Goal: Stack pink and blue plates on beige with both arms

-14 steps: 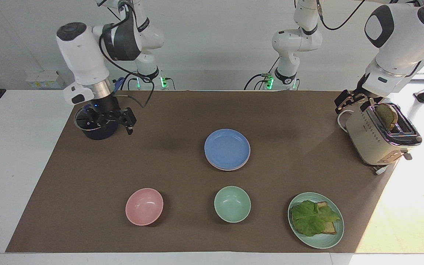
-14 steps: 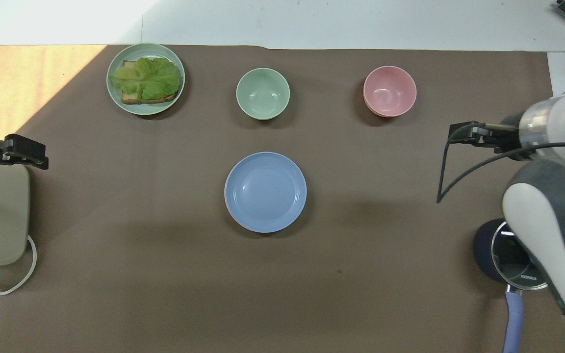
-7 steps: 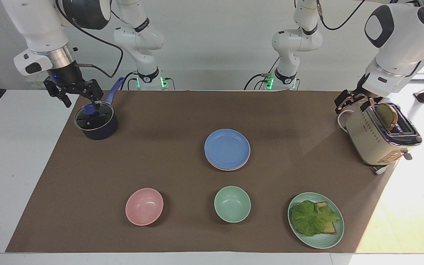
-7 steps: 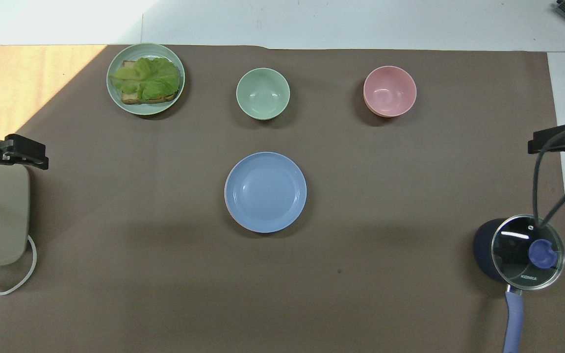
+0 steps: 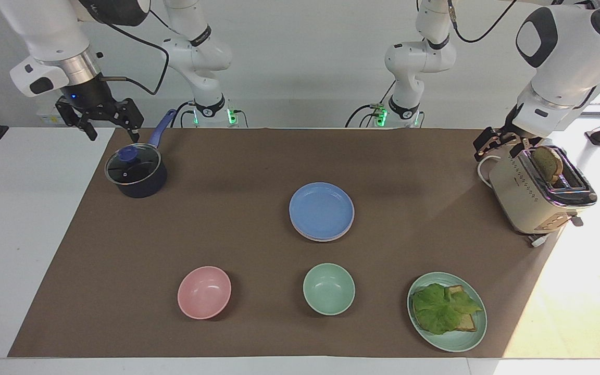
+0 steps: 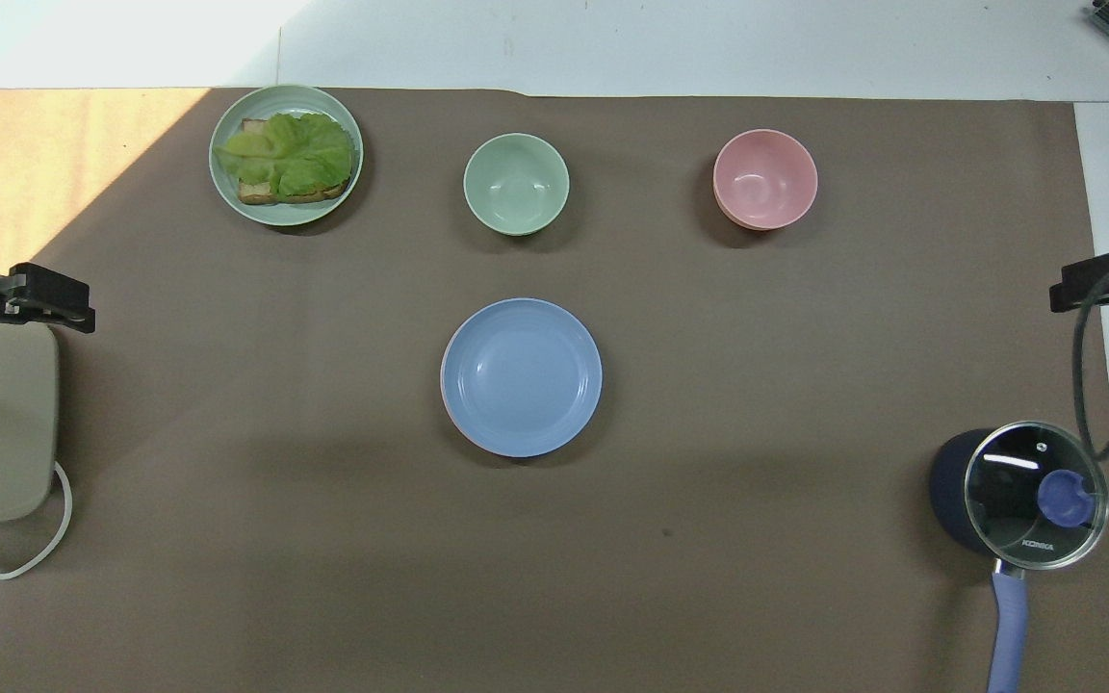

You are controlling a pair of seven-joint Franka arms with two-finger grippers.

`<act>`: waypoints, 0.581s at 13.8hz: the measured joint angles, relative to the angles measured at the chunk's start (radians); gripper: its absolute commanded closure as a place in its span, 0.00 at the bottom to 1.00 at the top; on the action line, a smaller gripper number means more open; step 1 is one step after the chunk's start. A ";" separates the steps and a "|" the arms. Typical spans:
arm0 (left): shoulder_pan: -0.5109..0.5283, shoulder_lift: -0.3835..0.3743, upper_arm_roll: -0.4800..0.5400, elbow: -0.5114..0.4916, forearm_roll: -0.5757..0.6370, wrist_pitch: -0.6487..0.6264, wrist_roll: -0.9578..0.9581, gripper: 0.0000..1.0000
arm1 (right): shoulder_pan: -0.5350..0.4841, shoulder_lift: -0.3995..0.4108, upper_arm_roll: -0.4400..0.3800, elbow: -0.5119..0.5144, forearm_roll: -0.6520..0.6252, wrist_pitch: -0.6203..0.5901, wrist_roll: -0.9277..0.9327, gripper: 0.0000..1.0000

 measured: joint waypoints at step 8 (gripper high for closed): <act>0.000 0.000 0.000 0.000 0.000 0.000 0.000 0.00 | 0.061 -0.054 0.010 -0.101 0.005 0.013 0.123 0.00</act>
